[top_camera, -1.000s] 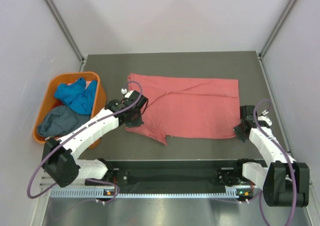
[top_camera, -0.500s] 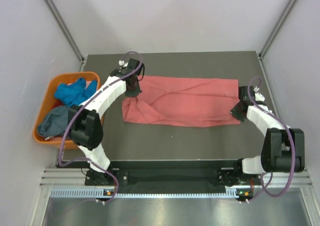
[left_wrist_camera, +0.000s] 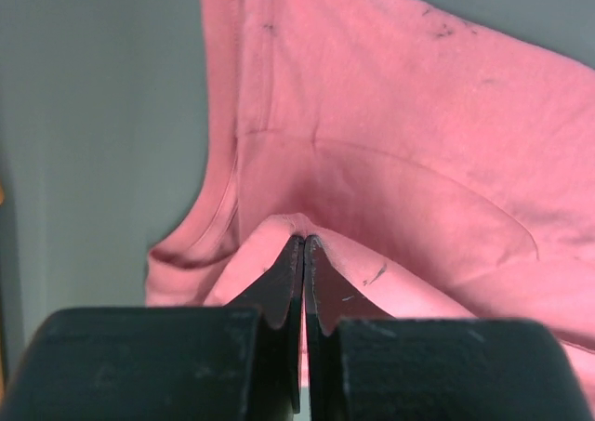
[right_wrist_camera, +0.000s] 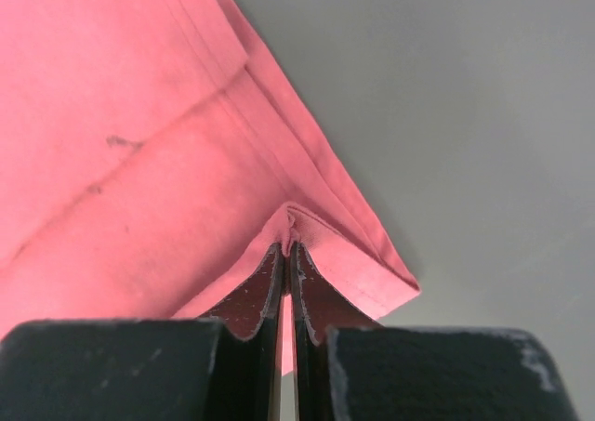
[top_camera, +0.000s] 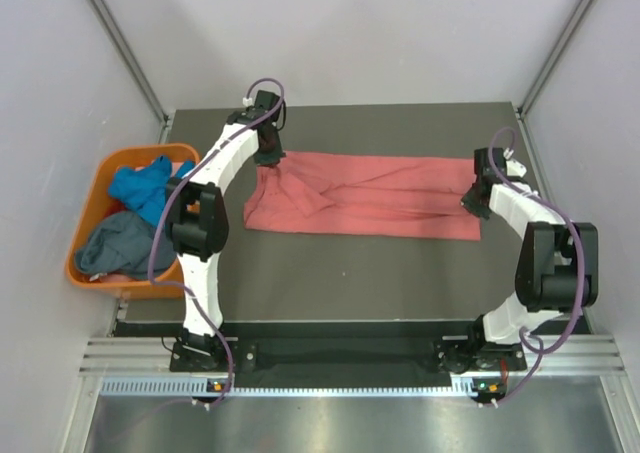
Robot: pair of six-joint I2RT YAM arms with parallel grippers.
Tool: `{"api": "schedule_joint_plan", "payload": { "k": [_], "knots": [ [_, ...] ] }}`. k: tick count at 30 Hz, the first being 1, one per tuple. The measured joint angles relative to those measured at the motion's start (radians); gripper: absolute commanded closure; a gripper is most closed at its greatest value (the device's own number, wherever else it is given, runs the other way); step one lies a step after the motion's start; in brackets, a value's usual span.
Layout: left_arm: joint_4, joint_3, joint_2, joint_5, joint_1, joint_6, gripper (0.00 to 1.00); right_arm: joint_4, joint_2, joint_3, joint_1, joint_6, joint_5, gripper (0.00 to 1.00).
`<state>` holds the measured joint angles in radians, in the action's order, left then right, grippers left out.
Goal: Fold and stack the t-shirts
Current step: Fold the tshirt
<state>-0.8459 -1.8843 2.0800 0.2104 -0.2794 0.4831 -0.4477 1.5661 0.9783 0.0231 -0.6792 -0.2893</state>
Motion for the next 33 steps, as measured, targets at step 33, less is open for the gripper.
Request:
{"api": "schedule_joint_plan", "payload": {
  "k": [33],
  "knots": [
    [-0.006, -0.223, 0.241, -0.140, 0.071, -0.052, 1.00, -0.018, 0.223, 0.191, 0.000, 0.018, -0.108, 1.00]
  ]
}}
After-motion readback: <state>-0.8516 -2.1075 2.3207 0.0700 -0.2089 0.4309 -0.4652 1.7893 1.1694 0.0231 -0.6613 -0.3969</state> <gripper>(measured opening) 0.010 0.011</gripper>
